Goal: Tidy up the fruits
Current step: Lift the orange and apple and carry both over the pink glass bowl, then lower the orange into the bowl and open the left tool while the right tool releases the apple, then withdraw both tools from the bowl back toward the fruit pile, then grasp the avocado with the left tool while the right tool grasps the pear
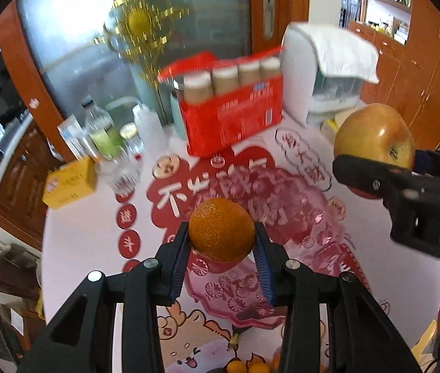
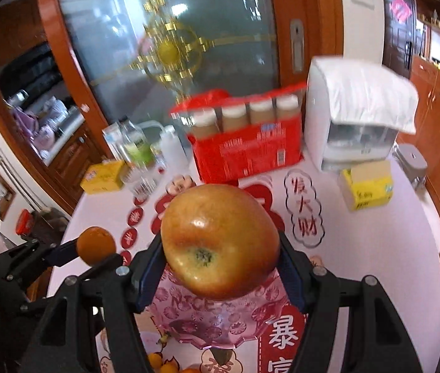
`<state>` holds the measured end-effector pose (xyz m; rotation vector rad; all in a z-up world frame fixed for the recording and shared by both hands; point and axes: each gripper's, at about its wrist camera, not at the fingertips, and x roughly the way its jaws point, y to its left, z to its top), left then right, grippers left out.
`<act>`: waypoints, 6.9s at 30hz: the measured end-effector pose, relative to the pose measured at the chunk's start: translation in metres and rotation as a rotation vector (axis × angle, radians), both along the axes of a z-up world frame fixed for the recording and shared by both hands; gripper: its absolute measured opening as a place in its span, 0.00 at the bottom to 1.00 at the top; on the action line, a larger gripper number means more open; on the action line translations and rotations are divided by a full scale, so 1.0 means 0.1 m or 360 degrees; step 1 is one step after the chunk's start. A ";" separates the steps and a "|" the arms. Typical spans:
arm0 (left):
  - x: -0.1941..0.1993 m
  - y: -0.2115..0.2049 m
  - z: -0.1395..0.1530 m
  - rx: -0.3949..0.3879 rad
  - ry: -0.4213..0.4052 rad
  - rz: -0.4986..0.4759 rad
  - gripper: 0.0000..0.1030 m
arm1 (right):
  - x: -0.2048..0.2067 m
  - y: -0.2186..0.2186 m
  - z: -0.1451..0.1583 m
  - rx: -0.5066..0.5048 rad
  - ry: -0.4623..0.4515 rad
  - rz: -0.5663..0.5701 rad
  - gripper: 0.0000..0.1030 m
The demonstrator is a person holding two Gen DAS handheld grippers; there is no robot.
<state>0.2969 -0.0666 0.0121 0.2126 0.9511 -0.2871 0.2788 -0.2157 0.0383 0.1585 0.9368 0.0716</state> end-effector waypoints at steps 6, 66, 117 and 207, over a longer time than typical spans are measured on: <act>0.31 0.03 -0.64 0.0008 0.0144 0.0019 0.37 | 0.24 0.08 -0.67 -0.0022 0.0200 -0.0019 0.65; 0.34 0.00 -1.49 0.0342 0.0271 0.0028 0.88 | 0.33 0.13 -2.03 -0.0106 0.0498 0.0106 0.66; -1.16 0.68 -0.15 -0.0108 0.0064 0.0119 0.91 | -1.21 0.47 -0.44 -0.0150 0.0075 0.0013 0.71; -1.39 1.14 -2.00 -0.0059 0.0814 -0.0184 0.74 | -2.00 1.07 -2.00 0.0356 0.0746 -0.0251 0.56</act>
